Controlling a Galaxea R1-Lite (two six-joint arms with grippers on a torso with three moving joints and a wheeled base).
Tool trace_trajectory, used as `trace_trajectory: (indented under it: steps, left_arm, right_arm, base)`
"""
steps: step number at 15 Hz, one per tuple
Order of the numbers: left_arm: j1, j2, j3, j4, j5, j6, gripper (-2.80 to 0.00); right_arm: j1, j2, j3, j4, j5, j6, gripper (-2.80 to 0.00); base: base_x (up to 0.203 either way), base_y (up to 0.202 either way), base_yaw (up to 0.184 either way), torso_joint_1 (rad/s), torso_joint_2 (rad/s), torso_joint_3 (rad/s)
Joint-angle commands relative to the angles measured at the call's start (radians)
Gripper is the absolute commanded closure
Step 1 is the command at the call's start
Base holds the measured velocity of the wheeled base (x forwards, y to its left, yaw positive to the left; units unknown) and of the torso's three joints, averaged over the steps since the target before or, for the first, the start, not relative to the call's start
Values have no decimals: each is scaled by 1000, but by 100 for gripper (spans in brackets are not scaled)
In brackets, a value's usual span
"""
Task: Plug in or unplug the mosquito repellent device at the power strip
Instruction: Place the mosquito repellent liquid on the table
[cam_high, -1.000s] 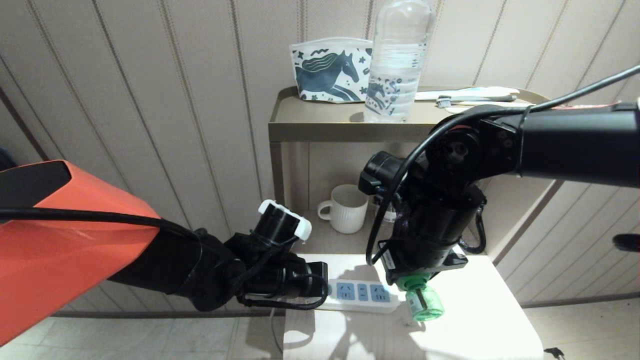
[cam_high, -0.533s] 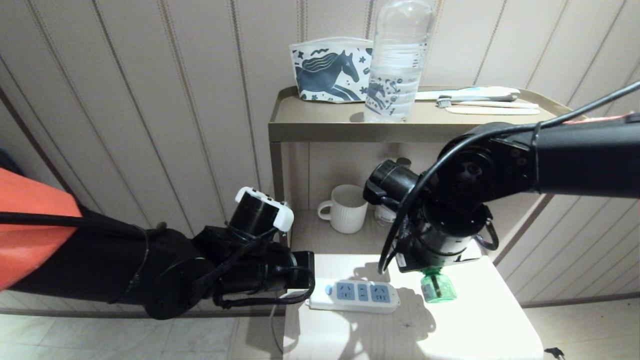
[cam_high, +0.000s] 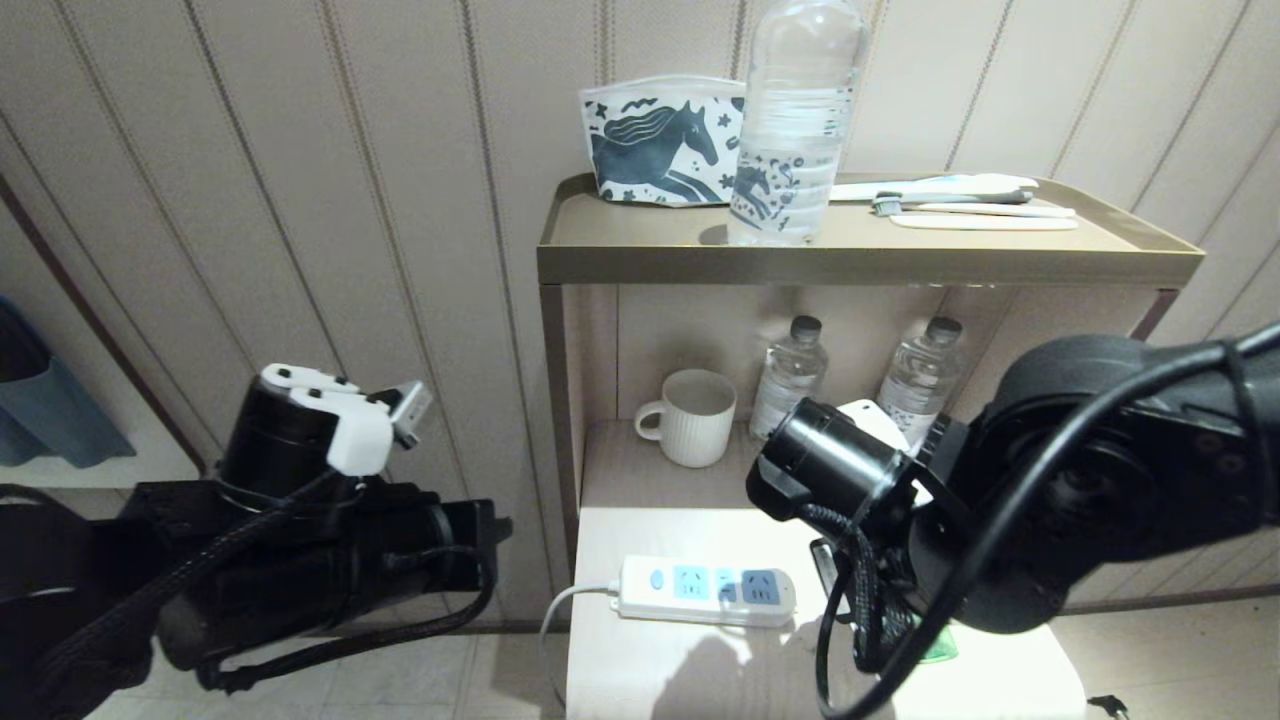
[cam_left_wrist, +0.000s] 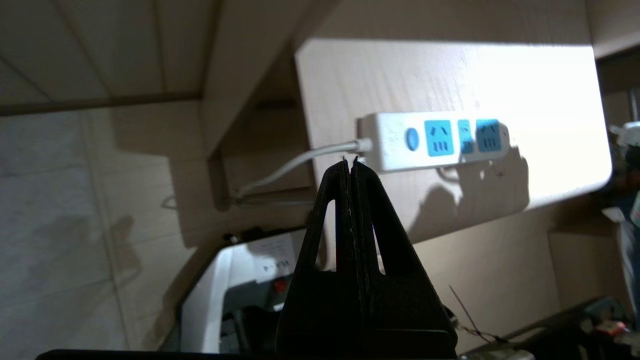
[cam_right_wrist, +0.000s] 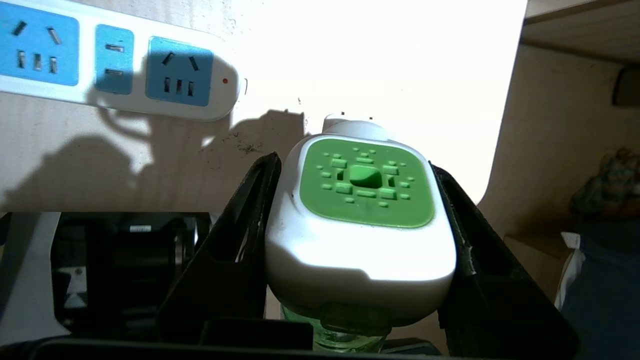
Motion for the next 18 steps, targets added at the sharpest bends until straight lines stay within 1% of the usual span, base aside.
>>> trace_trajectory:
  steps: [1,3,5,7,9,11,12,14,15,18]
  left_arm:
    - [55,-159,79,2,11,18,0]
    - [95,-271,172,7,18,42,0]
    - [141,-379,266,11,41,75,0]
    - [159,-491,314,52,79,93,0]
    - [164,-616,313,184,110,99,0]
    - [166,-710,304,312,127,101,0]
    - [167,-739,307,348,145,101,0]
    - [167,-774,321,362,178,101,0]
    - [168,-792,332,361,205,100,0]
    - [169,-856,361,368,330,101,0]
  right_arm:
    - [24,-25,53,1,-66,28,0]
    - [19,-20,106,-15,-120,30,0]
    - [23,-18,166,-102,-141,31,0]
    - [23,-17,258,-203,-156,30,0]
    - [20,-16,355,-335,-164,24,0]
    - [18,-2,387,-385,-166,23,0]
    - [18,-3,387,-386,-166,23,0]
    - [16,-5,387,-387,-166,23,0]
    - [15,-3,388,-401,-167,26,0]
    - [3,0,402,-490,-182,21,0]
  base:
    - [0,0,0,0,0,0]
    - [0,0,0,0,0,0]
    - [0,0,0,0,0,0]
    - [0,0,0,0,0,0]
    - [0,0,0,0,0,0]
    - [0,0,0,0,0,0]
    - [0,0,0,0,0,0]
    - [0,0,0,0,0,0]
    - [0,0,0,0,0,0]
    - [0,0,0,0,0,0]
